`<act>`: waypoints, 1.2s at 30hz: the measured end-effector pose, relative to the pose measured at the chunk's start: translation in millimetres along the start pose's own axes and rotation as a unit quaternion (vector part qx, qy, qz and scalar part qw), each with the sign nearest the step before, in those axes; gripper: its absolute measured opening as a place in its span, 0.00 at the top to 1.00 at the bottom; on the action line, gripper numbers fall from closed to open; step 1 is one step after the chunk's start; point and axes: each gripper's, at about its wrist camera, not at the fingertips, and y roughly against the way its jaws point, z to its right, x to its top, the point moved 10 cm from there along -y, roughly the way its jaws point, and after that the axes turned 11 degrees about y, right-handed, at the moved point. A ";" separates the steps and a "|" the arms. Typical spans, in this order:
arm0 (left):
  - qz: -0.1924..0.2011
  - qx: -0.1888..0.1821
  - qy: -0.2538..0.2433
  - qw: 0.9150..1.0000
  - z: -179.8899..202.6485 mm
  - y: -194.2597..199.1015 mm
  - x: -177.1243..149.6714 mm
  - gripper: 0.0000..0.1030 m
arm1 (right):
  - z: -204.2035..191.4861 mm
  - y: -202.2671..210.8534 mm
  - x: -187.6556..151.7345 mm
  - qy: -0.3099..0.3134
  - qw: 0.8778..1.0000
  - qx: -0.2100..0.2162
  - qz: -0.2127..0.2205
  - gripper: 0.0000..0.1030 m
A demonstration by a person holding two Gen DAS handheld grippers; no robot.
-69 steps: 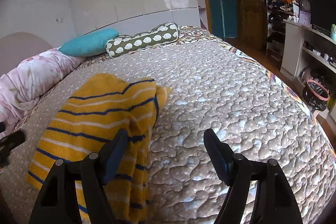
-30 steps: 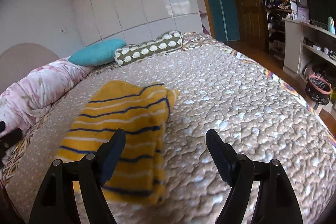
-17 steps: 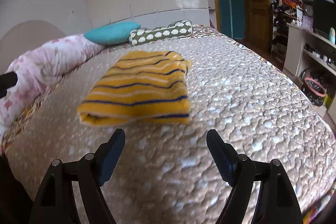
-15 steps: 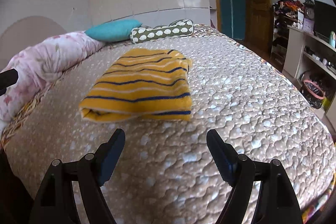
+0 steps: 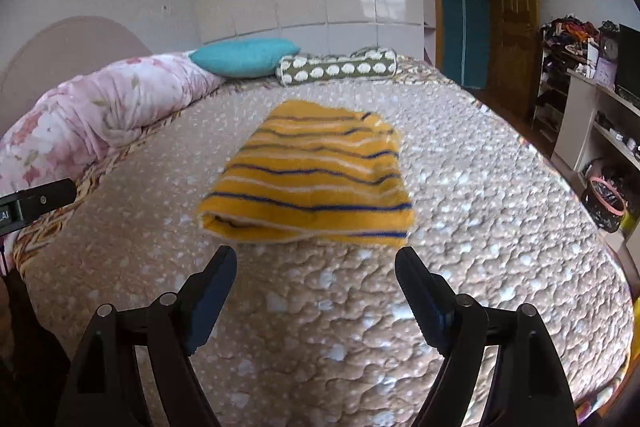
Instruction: Fold small clothes
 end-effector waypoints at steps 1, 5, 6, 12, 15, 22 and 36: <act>-0.003 0.002 -0.003 1.000 1.5 -2.3 -2.1 0.00 | -0.4 -2.0 -3.3 -0.002 1.000 0.002 -0.004 0.17; -0.009 0.003 -0.015 1.000 8.3 -5.9 -6.8 0.00 | 6.6 -5.1 -10.4 -0.016 1.000 0.002 -0.010 0.17; -0.012 0.002 -0.018 1.000 10.3 -6.7 -8.7 0.00 | 9.9 -4.8 -11.2 -0.021 1.000 0.001 -0.010 0.17; -0.026 0.000 -0.025 0.999 16.6 -11.6 -14.9 0.00 | 20.5 -5.1 -15.4 -0.042 0.999 -0.002 -0.014 0.17; -0.038 0.002 -0.025 0.999 16.6 -17.7 -20.2 0.00 | 19.4 -7.3 -17.9 -0.041 0.999 -0.002 -0.018 0.17; -0.067 0.007 -0.027 0.997 16.3 -30.9 -33.6 0.00 | 13.3 -16.9 -27.2 -0.035 0.999 0.002 -0.031 0.17; -0.070 0.002 -0.026 0.997 18.4 -29.4 -36.6 0.00 | 13.3 -17.1 -29.3 -0.034 0.999 0.002 -0.031 0.17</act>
